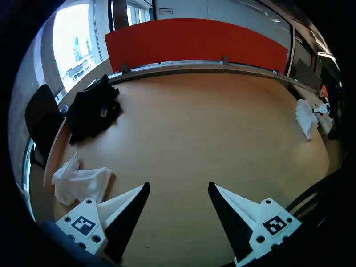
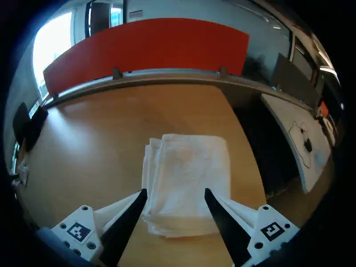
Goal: Fold towel
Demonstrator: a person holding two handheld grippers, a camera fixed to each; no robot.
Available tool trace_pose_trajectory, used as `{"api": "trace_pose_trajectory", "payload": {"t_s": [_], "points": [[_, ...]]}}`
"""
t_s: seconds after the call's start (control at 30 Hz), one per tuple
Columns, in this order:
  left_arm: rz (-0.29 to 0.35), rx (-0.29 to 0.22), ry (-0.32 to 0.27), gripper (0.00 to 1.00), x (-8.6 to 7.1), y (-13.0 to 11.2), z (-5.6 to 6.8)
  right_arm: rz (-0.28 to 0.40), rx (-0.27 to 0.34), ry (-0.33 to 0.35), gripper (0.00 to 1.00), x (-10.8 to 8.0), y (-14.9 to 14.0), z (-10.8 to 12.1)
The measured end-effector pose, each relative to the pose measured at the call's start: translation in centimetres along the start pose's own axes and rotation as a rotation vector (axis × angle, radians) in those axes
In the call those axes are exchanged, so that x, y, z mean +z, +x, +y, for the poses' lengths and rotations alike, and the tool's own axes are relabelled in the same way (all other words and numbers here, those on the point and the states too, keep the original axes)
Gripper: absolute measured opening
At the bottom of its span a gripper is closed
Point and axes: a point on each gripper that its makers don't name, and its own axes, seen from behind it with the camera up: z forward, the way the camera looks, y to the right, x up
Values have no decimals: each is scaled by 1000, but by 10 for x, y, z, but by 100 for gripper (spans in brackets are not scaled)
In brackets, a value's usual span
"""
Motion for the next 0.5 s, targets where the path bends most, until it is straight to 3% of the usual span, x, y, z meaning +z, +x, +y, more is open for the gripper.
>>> {"api": "trace_pose_trajectory", "payload": {"t_s": [0.2,0.5], "points": [[12,-7,4,97,0,5,0,92,62,-48,100,-14,14,1],[42,-30,21,98,1,15,-4,190,70,-96,100,-29,27,-5]]}}
